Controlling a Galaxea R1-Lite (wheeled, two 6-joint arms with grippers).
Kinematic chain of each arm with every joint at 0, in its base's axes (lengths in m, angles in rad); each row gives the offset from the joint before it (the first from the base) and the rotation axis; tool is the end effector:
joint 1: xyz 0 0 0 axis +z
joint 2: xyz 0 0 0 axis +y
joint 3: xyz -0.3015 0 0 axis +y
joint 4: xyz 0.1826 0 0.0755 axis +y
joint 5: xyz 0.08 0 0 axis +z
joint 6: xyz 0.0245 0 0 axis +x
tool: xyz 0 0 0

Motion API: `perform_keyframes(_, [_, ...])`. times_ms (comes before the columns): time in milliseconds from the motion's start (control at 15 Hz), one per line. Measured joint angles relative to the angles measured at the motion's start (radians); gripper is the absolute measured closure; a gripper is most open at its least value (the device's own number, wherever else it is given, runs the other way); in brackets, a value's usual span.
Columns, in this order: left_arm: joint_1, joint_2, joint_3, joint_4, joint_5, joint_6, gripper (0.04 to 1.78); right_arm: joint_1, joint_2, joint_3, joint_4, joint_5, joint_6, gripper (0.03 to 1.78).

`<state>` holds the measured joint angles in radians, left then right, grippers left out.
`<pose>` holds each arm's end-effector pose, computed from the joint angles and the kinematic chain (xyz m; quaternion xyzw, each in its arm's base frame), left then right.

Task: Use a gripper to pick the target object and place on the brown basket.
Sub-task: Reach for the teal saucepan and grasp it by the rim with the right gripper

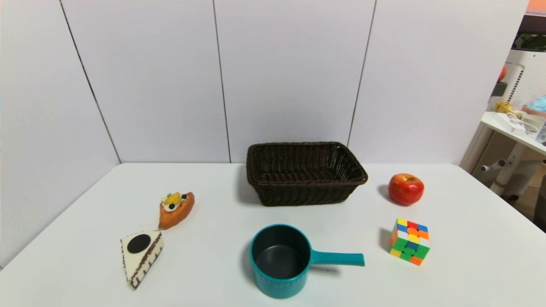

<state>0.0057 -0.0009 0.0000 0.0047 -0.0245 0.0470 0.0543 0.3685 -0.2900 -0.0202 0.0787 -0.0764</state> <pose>-0.0145 -0.0007 0.0750 0.0235 0.0017 -0.0094 0.9997 0.0108 0.0025 0.1635 -0.0377 0.0266 0.0675 0.9967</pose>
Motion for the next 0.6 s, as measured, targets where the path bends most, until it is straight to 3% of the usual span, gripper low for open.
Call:
perform_keyframes(133, [0.0, 0.0, 0.0, 0.0, 0.0, 0.0, 0.13, 0.081, 0.161, -0.158, 0.003, 0.053, -0.06, 0.11])
perform_keyframes(333, [0.0, 0.0, 0.0, 0.0, 0.0, 0.0, 0.13, 0.253, 0.409, -0.399, 0.023, 0.169, -0.16, 0.11])
perform_keyframes(467, [0.0, 0.0, 0.0, 0.0, 0.0, 0.0, 0.13, 0.364, 0.573, -0.556, 0.082, 0.233, -0.23, 0.11])
perform_keyframes(600, [0.0, 0.0, 0.0, 0.0, 0.0, 0.0, 0.13, 0.466, 0.719, -0.685, 0.173, 0.263, -0.3, 0.11])
